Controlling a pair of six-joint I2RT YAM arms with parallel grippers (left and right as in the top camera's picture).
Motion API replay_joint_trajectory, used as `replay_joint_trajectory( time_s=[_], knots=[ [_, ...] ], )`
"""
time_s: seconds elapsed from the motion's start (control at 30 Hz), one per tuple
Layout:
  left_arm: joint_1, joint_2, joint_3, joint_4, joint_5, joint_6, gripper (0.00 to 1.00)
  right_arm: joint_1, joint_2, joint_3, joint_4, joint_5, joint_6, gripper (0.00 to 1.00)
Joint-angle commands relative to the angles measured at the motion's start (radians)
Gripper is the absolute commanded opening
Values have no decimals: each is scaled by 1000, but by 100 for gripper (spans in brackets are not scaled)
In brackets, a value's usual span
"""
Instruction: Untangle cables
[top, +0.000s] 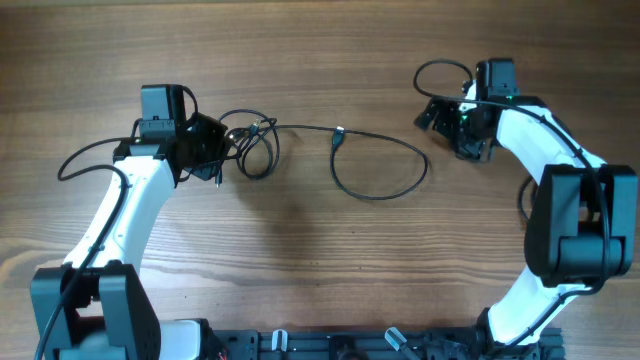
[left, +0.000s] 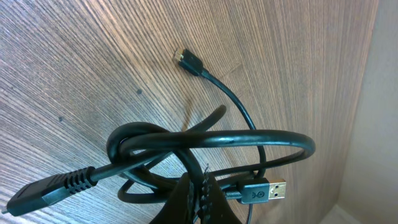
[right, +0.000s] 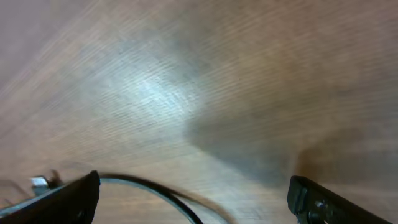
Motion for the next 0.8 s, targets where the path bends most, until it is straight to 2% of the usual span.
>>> replay_joint_trajectory(
  time_s=[0.0, 0.23, 0.77],
  knots=[
    [9, 2, 8, 3, -17, 1, 4, 0, 19, 22, 81, -24, -17, 100],
    [9, 2, 8, 3, -17, 1, 4, 0, 19, 22, 205, -24, -17, 100],
    [9, 2, 8, 3, -16, 1, 4, 0, 19, 22, 206, -24, -18, 100]
  ],
)
